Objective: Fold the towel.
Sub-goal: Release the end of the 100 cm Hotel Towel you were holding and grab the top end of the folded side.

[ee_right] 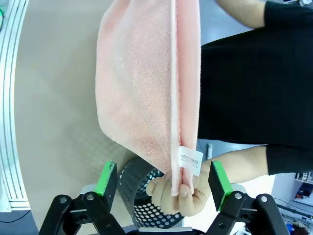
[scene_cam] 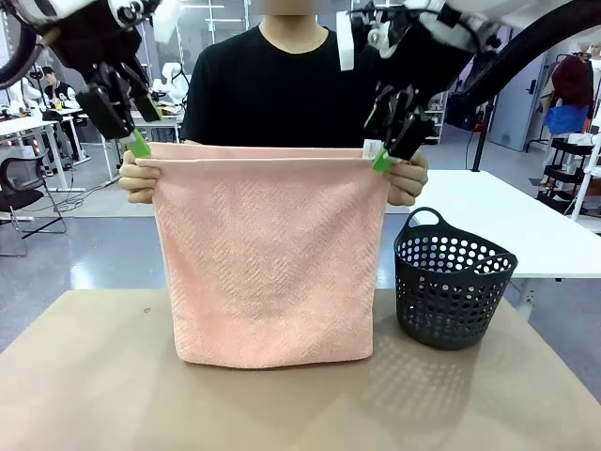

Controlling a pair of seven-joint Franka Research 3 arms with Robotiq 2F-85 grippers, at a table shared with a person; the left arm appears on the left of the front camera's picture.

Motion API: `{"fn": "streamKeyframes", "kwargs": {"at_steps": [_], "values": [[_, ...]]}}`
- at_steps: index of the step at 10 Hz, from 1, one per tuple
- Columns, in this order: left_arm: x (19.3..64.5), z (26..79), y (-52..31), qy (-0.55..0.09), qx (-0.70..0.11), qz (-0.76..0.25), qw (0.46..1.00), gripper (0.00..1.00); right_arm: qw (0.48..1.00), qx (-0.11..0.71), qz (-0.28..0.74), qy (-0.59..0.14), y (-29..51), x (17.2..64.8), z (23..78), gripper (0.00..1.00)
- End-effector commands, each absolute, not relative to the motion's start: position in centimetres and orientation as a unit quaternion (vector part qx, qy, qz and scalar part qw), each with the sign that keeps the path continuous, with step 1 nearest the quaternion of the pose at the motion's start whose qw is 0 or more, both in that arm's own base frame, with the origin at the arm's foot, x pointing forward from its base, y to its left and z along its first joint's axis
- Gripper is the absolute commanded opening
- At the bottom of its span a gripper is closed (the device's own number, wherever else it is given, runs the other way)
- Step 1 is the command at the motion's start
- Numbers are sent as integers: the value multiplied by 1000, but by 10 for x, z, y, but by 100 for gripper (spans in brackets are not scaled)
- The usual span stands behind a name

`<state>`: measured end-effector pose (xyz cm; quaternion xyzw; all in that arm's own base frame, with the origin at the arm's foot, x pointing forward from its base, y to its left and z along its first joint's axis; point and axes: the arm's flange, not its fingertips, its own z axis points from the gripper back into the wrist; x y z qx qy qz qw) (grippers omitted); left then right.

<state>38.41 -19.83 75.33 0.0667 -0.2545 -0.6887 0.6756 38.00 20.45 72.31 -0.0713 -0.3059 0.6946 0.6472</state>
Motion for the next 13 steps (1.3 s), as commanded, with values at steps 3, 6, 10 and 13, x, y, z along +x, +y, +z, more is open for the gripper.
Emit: {"fn": "streamKeyframes", "kwargs": {"at_steps": [3,6,10,13], "values": [[376,759,-200,-280,95,-679,672,100,649,-91,678,-334,205,371,726,100],[379,761,-205,-261,96,-691,667,100,650,-98,684,-316,207,375,725,100],[388,761,-214,-235,91,-702,666,100,651,-102,692,-295,214,383,725,100],[406,753,-216,-218,70,-704,673,100,656,-91,697,-275,221,399,718,100]]}}
